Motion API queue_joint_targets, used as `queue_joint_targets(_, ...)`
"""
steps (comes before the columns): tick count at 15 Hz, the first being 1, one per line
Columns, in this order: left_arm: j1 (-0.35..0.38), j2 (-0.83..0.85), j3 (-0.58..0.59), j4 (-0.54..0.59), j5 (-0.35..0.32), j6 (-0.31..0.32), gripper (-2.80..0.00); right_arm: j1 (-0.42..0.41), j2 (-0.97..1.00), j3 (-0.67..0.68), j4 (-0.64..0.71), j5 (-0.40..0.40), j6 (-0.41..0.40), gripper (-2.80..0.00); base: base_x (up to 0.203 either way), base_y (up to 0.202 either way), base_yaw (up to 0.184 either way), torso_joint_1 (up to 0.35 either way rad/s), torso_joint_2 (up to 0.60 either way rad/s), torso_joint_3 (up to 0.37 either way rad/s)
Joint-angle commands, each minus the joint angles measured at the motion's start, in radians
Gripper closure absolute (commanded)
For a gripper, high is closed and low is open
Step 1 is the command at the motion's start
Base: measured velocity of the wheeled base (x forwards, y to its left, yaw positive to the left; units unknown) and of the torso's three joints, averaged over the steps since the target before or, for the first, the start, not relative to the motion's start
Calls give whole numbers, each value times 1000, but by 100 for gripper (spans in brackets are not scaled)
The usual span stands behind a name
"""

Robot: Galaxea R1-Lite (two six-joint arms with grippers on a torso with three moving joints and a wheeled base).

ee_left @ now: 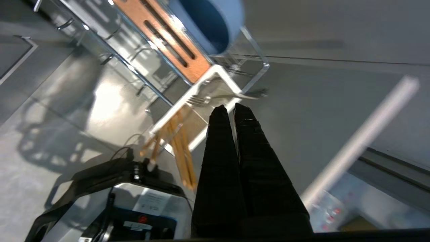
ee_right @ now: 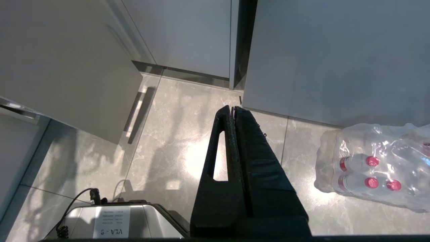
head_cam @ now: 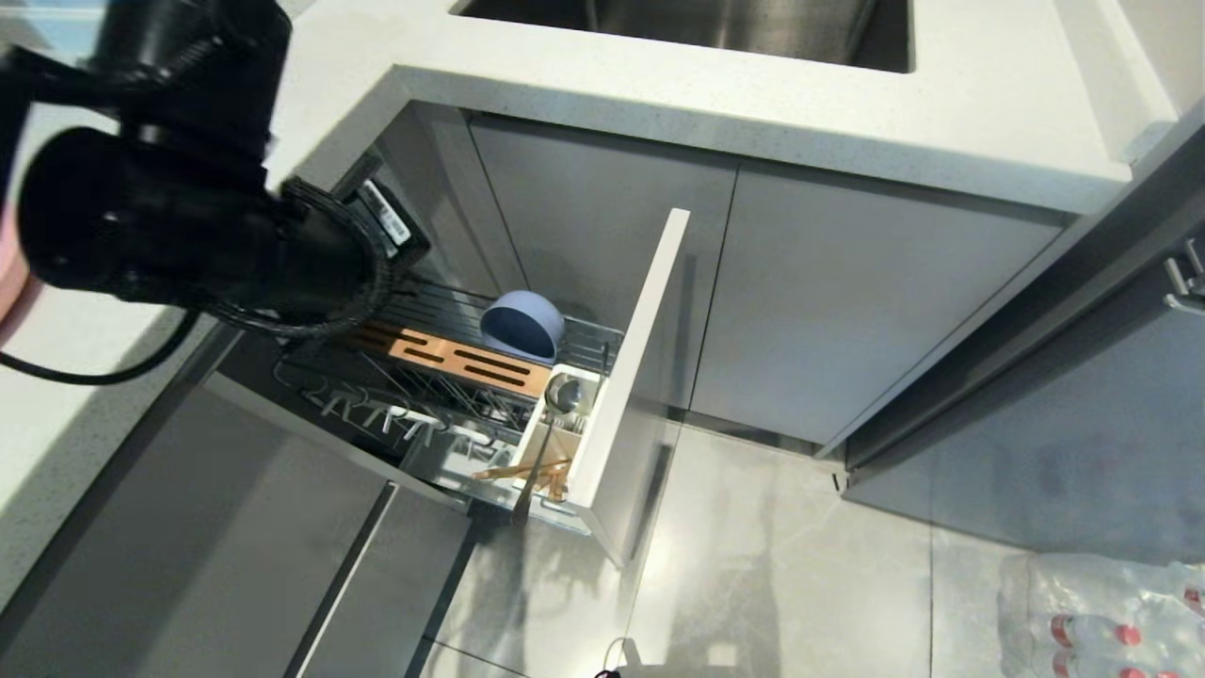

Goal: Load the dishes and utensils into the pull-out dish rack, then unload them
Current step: Take the bowl out of the cupboard

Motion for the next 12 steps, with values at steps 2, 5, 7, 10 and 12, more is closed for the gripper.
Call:
queue_joint_targets(2, 26, 142, 36, -83, 1, -5, 0, 0, 0, 0, 0, 0, 0, 0, 0, 0, 0, 0, 0, 0)
queue_joint_targets(5, 62, 231, 55, -194, -2, 0, 0, -1, 0, 0, 0, 0, 0, 0, 0, 0, 0, 0, 0, 0)
queue_joint_targets(7, 69, 272, 53, -228, -4, 4, 0, 1, 1, 0, 0, 0, 0, 0, 0, 0, 0, 0, 0, 0)
queue_joint_targets(10, 86, 335, 43, -300, -16, 42, 0, 0, 2, 0, 0, 0, 0, 0, 0, 0, 0, 0, 0, 0)
queue_joint_targets(12, 105, 340, 38, -321, -88, 52, -280, -1, 0, 0, 0, 0, 0, 0, 0, 0, 0, 0, 0, 0)
